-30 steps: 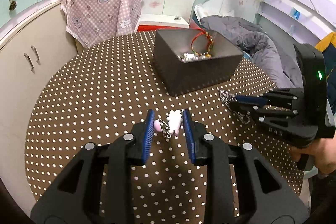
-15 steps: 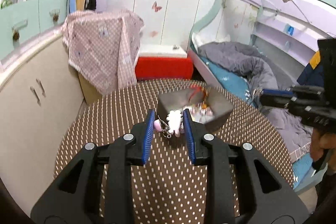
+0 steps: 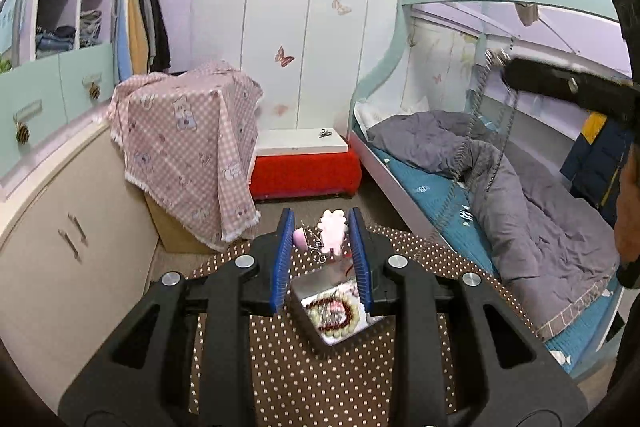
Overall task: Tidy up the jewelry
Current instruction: 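Lift both held pieces and carry them over the grey box, then lower the chain and pink charm into the box and open both grippers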
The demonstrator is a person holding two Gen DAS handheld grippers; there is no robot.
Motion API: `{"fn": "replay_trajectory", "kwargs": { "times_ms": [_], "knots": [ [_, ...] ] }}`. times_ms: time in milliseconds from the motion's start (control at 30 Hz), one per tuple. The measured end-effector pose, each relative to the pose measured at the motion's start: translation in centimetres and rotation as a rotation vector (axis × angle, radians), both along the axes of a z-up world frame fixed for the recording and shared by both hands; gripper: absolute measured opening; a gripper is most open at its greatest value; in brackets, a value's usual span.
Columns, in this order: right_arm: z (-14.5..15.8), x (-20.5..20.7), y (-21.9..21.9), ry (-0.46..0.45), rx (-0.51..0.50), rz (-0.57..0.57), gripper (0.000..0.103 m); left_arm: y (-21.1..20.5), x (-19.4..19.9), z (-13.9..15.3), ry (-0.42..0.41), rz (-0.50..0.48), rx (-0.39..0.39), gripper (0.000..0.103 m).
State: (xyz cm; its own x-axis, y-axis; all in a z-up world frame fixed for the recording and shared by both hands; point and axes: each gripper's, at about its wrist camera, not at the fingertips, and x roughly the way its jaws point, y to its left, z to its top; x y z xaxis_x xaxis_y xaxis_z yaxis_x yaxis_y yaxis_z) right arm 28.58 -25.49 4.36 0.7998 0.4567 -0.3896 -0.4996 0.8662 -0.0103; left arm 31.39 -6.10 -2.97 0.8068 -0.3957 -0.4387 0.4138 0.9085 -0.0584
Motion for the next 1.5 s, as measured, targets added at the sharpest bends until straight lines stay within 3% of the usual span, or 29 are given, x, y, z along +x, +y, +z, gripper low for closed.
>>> {"fn": "replay_trajectory", "kwargs": {
  "times_ms": [300, 567, 633, 667, 700, 767, 833, 900, 1133, 1500],
  "knots": [
    [-1.7, 2.3, -0.5, 0.052, 0.015, -0.019, 0.014, -2.9, 2.3, -0.3, 0.047, -0.059, 0.01, 0.027],
    [-8.6, 6.2, -1.3, 0.234, 0.034, -0.051, 0.016, -5.1, 5.4, -5.6, 0.203, -0.088, 0.073, 0.03],
    [-10.1, 7.2, -1.6, 0.272, 0.042, -0.069, 0.016, -5.1, 5.9, -6.6, 0.223, -0.061, 0.096, 0.063],
    [-10.9, 7.6, -1.9, 0.295, 0.051, -0.087, 0.023, -4.8, 6.0, -6.9, 0.208, -0.028, 0.1, 0.081],
    [-11.3, 7.7, -2.2, 0.308, 0.061, -0.098, 0.03, -4.5, 5.9, -7.0, 0.199, -0.014, 0.096, 0.083],
    [-12.0, 7.7, -2.8, 0.322, 0.09, -0.122, 0.068, -3.9, 6.2, -7.3, 0.223, 0.007, 0.083, 0.083],
    [-12.0, 7.1, -3.5, 0.314, 0.127, -0.143, 0.084, -2.9, 6.2, -7.3, 0.23, 0.045, 0.068, 0.083],
    [-11.8, 6.7, -3.9, 0.309, 0.152, -0.156, 0.092, -2.2, 5.9, -7.0, 0.225, 0.066, 0.056, 0.087],
    [-11.0, 4.9, -3.9, 0.284, 0.142, -0.242, 0.095, -0.6, 3.1, -5.3, 0.15, 0.145, 0.053, 0.092],
    [-8.6, -0.9, -2.4, 0.209, 0.144, -0.271, 0.095, 0.6, -3.1, -2.1, 0.05, 0.226, 0.06, 0.095]
  ]
}}
